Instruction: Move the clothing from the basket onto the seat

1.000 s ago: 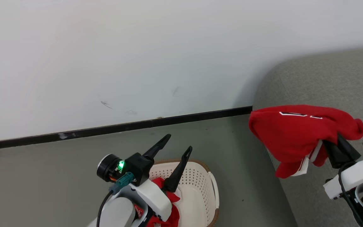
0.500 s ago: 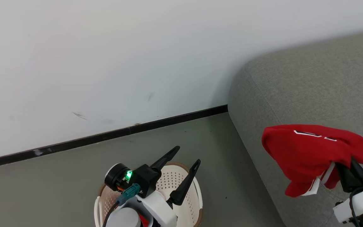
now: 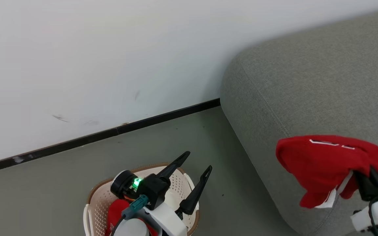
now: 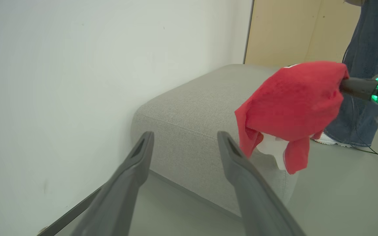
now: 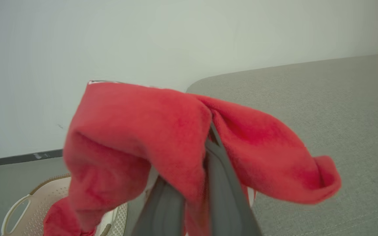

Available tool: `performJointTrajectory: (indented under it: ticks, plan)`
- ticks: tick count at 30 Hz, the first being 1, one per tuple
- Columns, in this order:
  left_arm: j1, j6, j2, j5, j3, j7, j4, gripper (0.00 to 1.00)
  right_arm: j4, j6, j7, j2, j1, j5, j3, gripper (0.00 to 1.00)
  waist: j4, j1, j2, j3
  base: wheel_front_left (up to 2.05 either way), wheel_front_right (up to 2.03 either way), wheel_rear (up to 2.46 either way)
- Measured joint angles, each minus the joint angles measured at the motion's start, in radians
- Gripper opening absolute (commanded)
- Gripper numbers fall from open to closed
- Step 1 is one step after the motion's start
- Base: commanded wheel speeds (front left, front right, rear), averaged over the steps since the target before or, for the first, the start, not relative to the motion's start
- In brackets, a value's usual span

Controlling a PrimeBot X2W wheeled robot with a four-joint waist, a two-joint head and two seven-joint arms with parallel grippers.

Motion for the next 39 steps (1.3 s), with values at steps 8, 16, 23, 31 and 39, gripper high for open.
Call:
performJointTrajectory:
  ticks: [8, 16, 23, 31, 39]
  plan:
    - [0.000, 0.020, 0.023, 0.042, -0.001, 0.000, -0.029, 1.00, 0.025, 0.000, 0.044, -0.063, -0.249, 0.019, -0.020, 0.00, -0.003, -0.0001, 0.0000, 0.064, 0.00, 0.00, 0.00]
    - [-0.027, 0.044, 0.044, 0.080, 0.000, 0.011, -0.084, 1.00, 0.151, 0.000, 0.121, -0.080, -0.498, 0.099, -0.099, 0.00, 0.005, 0.0000, 0.0000, 0.140, 0.00, 0.00, 0.00]
    - [-0.070, 0.051, 0.047, 0.106, -0.004, 0.029, -0.142, 1.00, 0.250, 0.000, 0.150, -0.142, -0.672, 0.088, -0.144, 0.00, 0.021, 0.0000, 0.0000, 0.213, 0.00, 0.00, 0.00]
    - [-0.106, 0.052, 0.053, 0.134, -0.017, 0.055, -0.193, 1.00, 0.371, 0.000, 0.157, -0.207, -0.761, 0.067, -0.187, 0.00, 0.048, 0.0000, 0.0000, 0.301, 0.00, 0.00, 0.00]
    - [-0.151, 0.051, 0.053, 0.161, -0.034, 0.063, -0.241, 1.00, 0.472, 0.000, 0.136, -0.267, -0.827, 0.037, -0.247, 0.00, 0.070, 0.0000, 0.0000, 0.375, 0.00, 0.00, 0.00]
